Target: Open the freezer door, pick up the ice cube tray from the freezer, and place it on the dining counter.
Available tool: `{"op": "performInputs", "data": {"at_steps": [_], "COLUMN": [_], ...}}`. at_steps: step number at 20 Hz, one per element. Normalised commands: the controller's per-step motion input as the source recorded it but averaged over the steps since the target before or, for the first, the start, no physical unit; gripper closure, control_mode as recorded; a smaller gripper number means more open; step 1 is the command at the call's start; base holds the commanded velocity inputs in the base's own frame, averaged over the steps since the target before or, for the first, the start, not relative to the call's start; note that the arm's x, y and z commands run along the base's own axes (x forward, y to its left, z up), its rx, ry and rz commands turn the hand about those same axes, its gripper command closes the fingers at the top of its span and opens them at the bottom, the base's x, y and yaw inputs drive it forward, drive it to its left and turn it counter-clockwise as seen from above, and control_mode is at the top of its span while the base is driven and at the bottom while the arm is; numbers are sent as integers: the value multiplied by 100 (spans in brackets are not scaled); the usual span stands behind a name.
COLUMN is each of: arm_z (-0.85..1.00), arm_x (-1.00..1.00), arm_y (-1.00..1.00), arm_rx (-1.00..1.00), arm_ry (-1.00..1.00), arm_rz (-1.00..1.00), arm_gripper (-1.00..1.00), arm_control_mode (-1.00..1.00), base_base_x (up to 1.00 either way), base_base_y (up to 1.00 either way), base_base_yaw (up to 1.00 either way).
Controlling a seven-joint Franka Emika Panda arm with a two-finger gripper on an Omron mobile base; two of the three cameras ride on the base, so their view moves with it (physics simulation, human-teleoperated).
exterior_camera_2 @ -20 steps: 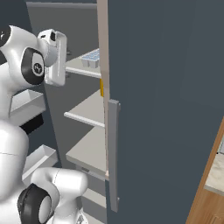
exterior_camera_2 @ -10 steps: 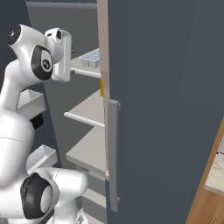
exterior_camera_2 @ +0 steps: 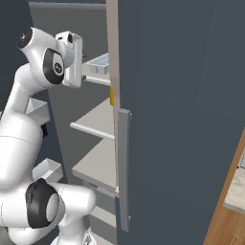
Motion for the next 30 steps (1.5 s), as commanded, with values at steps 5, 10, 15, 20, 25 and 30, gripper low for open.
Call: {"op": "performInputs", "data": {"at_steps": [5, 10, 15, 20, 25, 30], "arm_z": [-7, 0, 0, -2, -16, -20], "arm_x": [35, 38, 40, 31, 19, 17], "arm_y": [-7, -10, -8, -2, -3, -4], "arm_rx": [0, 0, 0, 0, 0, 0], "arm_ry": [0, 0, 0, 0, 0, 0], "arm_rz": [0, 0, 0, 0, 0, 0], "arm_gripper": [-100, -100, -100, -100, -100, -100], "arm_control_mode": [-100, -100, -100, -100, -100, -100], "base_base_x": [0, 0, 0, 0, 0, 0], "base_base_y": [0, 0, 0, 0, 0, 0], "base_base_yaw": [0, 0, 0, 0, 0, 0]}}
